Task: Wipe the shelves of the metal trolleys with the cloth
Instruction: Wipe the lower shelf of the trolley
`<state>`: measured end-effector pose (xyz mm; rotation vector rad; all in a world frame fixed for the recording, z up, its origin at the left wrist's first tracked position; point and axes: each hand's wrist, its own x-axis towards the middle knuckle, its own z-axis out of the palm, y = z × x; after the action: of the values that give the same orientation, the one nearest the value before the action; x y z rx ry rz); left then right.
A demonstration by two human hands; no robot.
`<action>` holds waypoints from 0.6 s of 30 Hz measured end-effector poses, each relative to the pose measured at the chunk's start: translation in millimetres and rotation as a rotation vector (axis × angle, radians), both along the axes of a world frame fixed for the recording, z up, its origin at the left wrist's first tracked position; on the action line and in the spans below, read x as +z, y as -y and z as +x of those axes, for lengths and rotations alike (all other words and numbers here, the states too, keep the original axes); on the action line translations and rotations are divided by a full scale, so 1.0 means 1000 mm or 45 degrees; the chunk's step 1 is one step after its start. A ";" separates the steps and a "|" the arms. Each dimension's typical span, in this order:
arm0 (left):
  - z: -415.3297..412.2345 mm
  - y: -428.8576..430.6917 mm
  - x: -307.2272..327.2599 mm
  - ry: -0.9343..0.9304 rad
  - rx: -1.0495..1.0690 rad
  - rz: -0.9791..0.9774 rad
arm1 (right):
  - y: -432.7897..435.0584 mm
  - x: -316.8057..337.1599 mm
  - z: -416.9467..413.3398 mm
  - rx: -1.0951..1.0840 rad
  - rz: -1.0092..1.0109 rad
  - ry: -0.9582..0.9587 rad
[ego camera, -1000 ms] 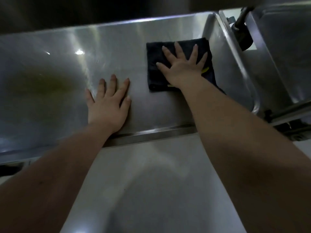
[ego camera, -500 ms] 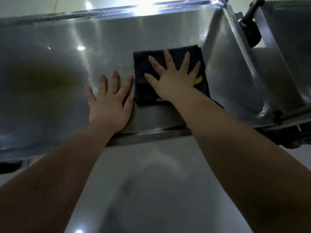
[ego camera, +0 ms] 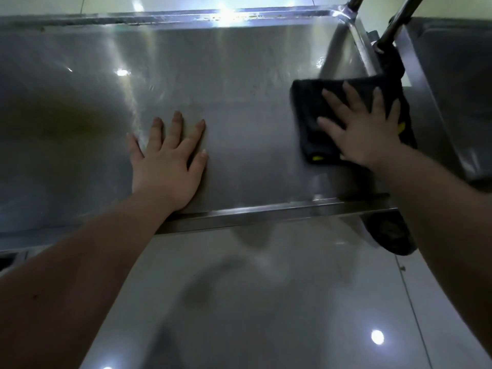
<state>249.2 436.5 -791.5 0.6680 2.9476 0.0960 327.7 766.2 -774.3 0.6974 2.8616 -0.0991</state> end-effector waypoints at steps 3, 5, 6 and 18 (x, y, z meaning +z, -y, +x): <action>0.001 0.001 0.000 -0.001 0.003 0.002 | 0.031 0.001 0.052 -0.012 -0.085 0.021; 0.002 0.002 0.000 -0.014 0.003 -0.001 | 0.046 0.000 0.075 -0.044 -0.080 0.054; 0.002 0.002 0.000 -0.019 0.002 -0.007 | 0.047 0.000 0.076 -0.050 -0.058 0.060; 0.001 -0.004 0.000 0.012 -0.013 0.000 | 0.095 -0.002 -0.096 -0.062 -0.095 -0.046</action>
<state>250.1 440.7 -791.3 0.6808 2.9352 0.0978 231.8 671.1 -776.1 0.7574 2.8588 -0.2263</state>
